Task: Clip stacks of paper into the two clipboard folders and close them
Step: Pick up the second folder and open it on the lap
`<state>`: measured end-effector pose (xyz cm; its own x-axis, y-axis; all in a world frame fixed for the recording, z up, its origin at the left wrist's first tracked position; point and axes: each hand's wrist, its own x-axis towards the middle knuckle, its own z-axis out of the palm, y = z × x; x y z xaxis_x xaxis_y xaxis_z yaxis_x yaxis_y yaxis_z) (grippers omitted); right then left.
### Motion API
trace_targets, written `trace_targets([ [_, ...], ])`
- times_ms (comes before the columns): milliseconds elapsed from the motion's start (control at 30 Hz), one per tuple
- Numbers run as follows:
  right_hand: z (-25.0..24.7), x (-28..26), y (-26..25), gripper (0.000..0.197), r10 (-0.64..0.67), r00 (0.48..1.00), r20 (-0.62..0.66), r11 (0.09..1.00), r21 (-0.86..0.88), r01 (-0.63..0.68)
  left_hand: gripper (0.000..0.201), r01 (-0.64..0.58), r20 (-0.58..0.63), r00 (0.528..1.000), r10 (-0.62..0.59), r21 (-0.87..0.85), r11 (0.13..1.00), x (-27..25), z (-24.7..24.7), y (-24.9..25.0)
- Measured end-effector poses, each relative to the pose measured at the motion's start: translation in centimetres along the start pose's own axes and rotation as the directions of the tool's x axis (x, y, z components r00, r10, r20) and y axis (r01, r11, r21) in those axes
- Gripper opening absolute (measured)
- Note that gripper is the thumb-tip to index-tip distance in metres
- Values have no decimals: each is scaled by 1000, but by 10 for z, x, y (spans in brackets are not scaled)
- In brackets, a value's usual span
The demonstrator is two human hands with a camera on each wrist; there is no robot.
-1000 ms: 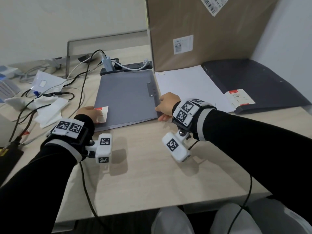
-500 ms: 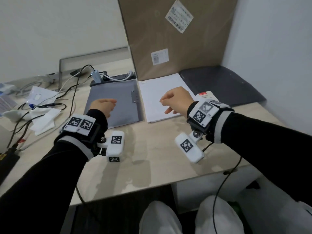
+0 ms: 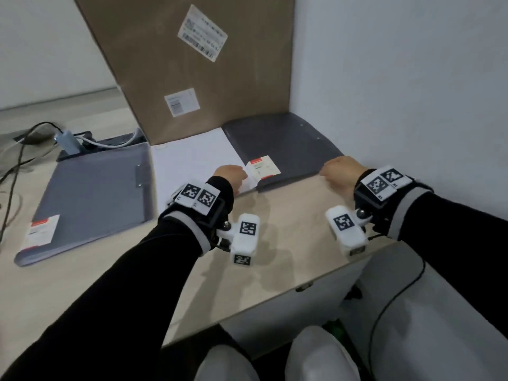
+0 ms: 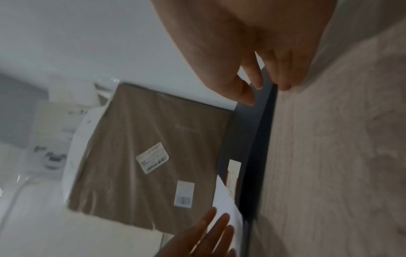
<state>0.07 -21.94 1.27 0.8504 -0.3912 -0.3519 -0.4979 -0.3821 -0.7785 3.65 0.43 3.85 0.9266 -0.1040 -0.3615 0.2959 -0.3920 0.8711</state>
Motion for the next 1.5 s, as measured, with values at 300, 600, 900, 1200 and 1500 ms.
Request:
trace_targets([
  [300,-5,28,12,21,106,994,11,697,712,-82,22,67,-20,997,-68,-46,997,29,37,17],
  [600,9,28,-12,8,29,986,165,540,828,-155,36,103,18,995,-102,-85,991,31,28,13],
  [900,-2,3,-36,34,-172,984,-40,606,783,138,13,89,69,995,-71,-297,951,12,18,14],
  [1200,-40,-101,-47,28,-400,872,-283,642,592,487,23,82,269,963,13,-339,937,-56,8,3],
  [1500,-14,-185,-43,40,-511,772,-377,710,321,627,44,-42,182,974,133,-431,901,-136,-33,-6],
])
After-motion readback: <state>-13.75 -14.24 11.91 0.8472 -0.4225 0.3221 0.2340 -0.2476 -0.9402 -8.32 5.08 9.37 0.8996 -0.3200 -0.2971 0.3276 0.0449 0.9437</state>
